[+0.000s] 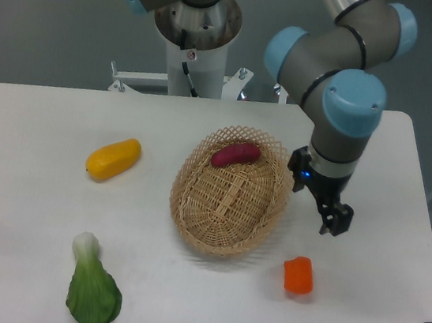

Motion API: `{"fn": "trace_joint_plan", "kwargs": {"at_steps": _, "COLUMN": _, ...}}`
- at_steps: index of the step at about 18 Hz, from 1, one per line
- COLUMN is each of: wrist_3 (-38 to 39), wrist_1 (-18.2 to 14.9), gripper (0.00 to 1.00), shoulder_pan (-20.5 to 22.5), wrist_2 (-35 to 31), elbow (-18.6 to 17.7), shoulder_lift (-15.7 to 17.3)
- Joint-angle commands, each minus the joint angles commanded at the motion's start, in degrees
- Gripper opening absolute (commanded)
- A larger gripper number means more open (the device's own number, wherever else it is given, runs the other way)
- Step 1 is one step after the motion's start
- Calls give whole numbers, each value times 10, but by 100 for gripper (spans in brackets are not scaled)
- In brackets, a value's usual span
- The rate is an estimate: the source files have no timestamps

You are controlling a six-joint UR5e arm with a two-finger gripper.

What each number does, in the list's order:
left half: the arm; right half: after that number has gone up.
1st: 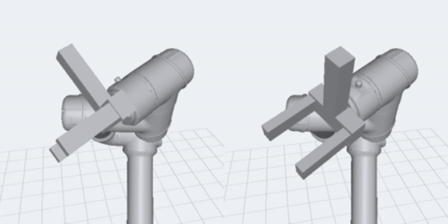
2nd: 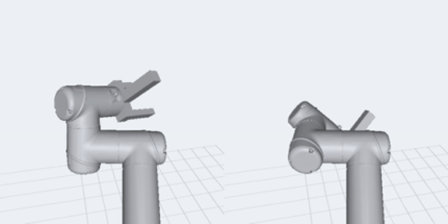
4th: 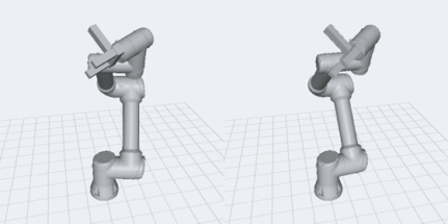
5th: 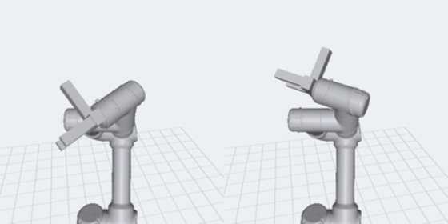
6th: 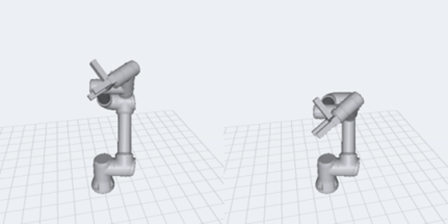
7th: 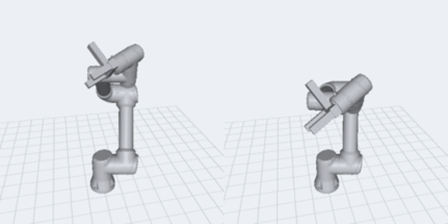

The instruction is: Place the sweet potato in the basket

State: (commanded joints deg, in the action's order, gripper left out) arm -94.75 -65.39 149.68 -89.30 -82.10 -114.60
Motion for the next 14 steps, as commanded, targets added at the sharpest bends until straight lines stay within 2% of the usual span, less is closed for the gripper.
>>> {"fn": "trace_joint_plan", "kwargs": {"at_steps": 6, "wrist_3": 3, "wrist_1": -3, "gripper": 100, "shoulder_pan": 14, "wrist_2": 0, "elbow": 35, "shoulder_lift": -22}}
{"fn": "trace_joint_plan", "kwargs": {"at_steps": 9, "wrist_3": 32, "wrist_1": -30, "gripper": 100, "shoulder_pan": 17, "wrist_2": 1, "elbow": 56, "shoulder_lift": -31}}
{"fn": "trace_joint_plan", "kwargs": {"at_steps": 11, "wrist_3": 63, "wrist_1": -34, "gripper": 100, "shoulder_pan": 17, "wrist_2": 3, "elbow": 66, "shoulder_lift": -37}}
{"fn": "trace_joint_plan", "kwargs": {"at_steps": 14, "wrist_3": 69, "wrist_1": -41, "gripper": 100, "shoulder_pan": 17, "wrist_2": 4, "elbow": 69, "shoulder_lift": -39}}
